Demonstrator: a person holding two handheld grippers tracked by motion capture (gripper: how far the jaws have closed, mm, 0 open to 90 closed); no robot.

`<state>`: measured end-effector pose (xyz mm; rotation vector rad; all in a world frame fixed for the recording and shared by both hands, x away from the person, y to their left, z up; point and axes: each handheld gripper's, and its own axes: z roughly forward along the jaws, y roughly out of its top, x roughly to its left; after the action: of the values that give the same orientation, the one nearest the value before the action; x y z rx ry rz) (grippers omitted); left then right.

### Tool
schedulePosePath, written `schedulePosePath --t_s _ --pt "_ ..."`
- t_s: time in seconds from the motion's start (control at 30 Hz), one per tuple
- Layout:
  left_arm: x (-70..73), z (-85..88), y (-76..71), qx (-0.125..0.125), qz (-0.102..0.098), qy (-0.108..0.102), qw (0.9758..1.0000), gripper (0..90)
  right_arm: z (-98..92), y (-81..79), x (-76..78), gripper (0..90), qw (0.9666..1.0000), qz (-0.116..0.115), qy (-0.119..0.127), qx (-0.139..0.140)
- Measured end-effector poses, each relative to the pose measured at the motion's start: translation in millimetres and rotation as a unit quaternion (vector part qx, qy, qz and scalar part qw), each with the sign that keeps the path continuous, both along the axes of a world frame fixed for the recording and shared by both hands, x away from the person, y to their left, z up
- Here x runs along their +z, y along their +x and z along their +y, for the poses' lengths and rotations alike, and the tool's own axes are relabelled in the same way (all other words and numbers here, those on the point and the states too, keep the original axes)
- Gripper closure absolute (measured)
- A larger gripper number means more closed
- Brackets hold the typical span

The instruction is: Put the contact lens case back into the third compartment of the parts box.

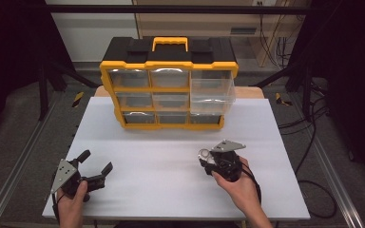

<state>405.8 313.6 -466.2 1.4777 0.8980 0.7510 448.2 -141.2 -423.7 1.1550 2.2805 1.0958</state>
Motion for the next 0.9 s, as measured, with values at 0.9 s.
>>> schedulePosePath --t_s 0.9 --pt "0.1 -0.1 0.0 0.002 -0.001 0.004 1.0 1.3 -63.2 -5.5 32.0 49.2 0.9979 -0.034 0.016 -0.053"
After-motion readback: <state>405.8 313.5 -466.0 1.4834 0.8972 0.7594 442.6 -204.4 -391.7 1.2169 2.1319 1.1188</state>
